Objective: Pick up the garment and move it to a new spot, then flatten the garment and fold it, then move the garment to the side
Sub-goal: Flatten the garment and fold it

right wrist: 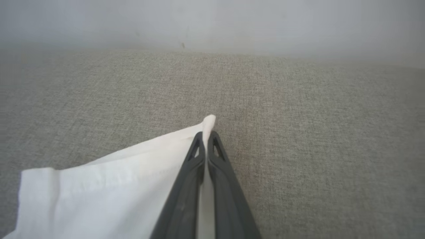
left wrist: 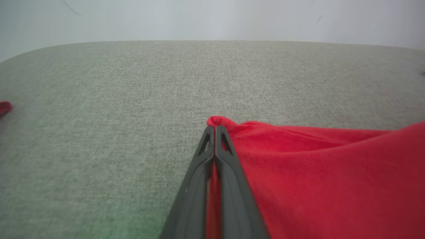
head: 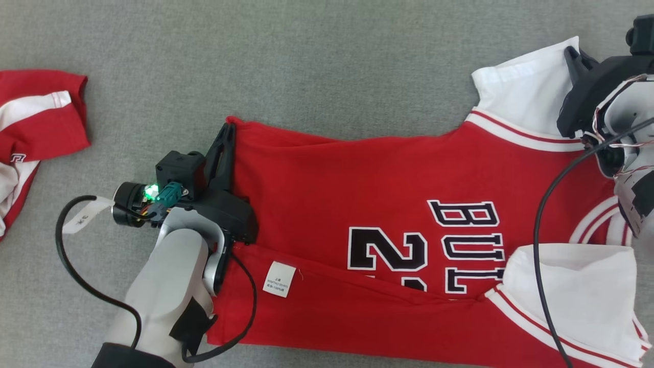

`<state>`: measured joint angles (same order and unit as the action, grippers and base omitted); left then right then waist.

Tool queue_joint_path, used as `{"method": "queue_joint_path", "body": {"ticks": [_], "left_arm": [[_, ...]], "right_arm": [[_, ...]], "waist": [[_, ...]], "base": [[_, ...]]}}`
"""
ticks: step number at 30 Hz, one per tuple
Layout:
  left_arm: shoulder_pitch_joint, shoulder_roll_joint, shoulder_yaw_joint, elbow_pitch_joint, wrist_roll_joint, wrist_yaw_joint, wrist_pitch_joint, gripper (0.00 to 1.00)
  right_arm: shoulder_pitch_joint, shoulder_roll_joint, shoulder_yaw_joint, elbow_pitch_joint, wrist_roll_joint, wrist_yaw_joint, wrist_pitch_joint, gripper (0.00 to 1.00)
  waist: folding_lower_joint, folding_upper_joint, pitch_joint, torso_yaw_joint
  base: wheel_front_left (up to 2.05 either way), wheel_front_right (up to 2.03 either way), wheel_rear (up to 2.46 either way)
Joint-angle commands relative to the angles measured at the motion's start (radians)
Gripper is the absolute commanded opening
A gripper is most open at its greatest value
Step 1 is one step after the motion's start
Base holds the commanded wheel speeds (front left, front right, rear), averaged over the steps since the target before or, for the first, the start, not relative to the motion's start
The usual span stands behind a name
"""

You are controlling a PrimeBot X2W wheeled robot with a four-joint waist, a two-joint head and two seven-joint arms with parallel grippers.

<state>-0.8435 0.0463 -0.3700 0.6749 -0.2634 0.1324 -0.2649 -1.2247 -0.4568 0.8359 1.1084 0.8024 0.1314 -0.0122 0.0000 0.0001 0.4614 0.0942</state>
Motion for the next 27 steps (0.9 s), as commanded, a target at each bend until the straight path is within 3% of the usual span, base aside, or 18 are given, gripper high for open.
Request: {"method": "queue_joint_path", "body": {"ticks": [1, 18, 22, 27], "left_arm": [[0.033, 0.008, 0.008, 0.02, 0.008, -0.004, 0.001, 0.0], [0.098, 0.022, 0.147, 0.032, 0.08, -0.032, 0.0, 0.0], [0.127, 0.023, 0.183, 0.0, 0.095, -0.038, 0.0, 0.0], [0.178, 0.019, 0.227, -0.053, 0.106, -0.048, 0.0, 0.0]], "right_arm": [[0.01, -0.004, 0.007, -0.013, 0.016, -0.002, -0.026, 0.0], [0.177, -0.059, 0.147, -0.222, 0.16, -0.002, -0.24, 0.0], [0.224, -0.074, 0.15, -0.272, 0.176, -0.001, -0.253, 0.0], [0.32, -0.092, 0.062, -0.364, 0.161, -0.001, -0.253, 0.0]], "waist": [[0.0, -0.0001, -0.02, -0.018], [0.0, -0.0001, -0.135, -0.11], [0.0, -0.0001, -0.164, -0.123], [0.0, -0.0001, -0.205, -0.131]], "base": [[0.0, 0.0, 0.0], [0.0, 0.0, 0.0], [0.0, 0.0, 0.0], [0.0, 0.0, 0.0]]}}
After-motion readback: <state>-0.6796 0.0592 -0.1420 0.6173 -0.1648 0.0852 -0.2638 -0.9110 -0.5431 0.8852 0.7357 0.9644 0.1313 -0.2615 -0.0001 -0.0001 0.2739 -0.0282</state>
